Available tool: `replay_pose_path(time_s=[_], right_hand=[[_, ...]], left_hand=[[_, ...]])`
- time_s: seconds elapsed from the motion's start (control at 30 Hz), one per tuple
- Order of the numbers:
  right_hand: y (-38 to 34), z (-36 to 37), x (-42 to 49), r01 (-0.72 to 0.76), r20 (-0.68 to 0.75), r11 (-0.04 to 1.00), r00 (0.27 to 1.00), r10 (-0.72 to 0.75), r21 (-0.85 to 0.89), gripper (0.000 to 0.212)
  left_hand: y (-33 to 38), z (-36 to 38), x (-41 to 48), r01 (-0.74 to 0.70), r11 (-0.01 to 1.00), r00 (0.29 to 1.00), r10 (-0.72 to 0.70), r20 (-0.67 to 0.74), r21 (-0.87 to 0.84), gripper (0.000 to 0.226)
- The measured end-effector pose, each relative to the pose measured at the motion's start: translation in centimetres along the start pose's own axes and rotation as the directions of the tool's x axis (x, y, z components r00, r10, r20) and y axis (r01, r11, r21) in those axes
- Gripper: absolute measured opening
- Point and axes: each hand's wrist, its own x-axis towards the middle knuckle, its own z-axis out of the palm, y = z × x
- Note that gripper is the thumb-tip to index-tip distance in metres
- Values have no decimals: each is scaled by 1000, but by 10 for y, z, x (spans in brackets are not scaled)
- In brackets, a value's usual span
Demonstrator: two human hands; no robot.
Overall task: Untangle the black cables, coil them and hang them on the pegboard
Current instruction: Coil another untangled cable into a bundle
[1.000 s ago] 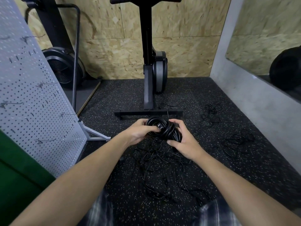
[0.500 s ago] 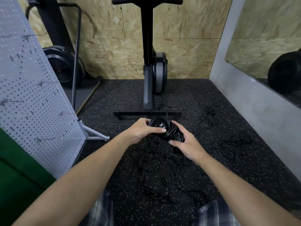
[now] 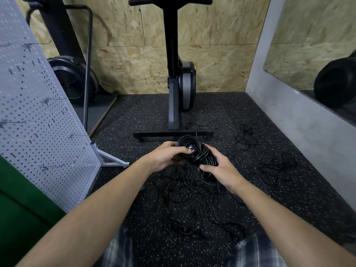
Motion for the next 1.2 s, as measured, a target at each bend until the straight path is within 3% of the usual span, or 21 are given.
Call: replay_pose_path(time_s=[0.37,0.43,0.5,0.57,0.67,0.73,0.8,0.97,1.07,1.2], right_hand=[[-4,9,2,-19,70,1000,997,19,0,68],[-4,11,2,-16,77,999,997,18,-31,67],[-4,12,2,-3,73,999,997,6,-53,67],[-5,12,3,3,68,997,998,2,-82,70],[-5,15,7,11,115,989,993,6,-150,76],[-5,21,9,19,156,985,988,9,-174,74],[-5,27,11,18,187,983,982,17,-182,68],[-8,45,26,32,261,986,965,12,-166,72],[-8,60,35,50,303,987,953,-3,-149,66],[-12,87,47,92,326,978,945,-26,-188,68]], left_hand=[[-3,-27,-11,-65,997,987,70,145,-41,18],[-4,-30,-14,-23,1000,991,21,135,15,21],[-2,-34,-17,-47,976,995,26,99,214,41],[1,-38,-21,-163,858,986,122,114,488,74],[2,-41,-30,-322,671,947,228,228,668,108],[-3,-41,-32,-389,482,918,277,284,785,103],[-8,-45,-33,-401,368,906,297,303,839,93],[-11,-67,-45,-361,246,909,307,281,899,89],[-18,-82,-54,-358,232,896,359,263,904,66],[-28,-111,-62,-266,211,906,388,169,941,58]])
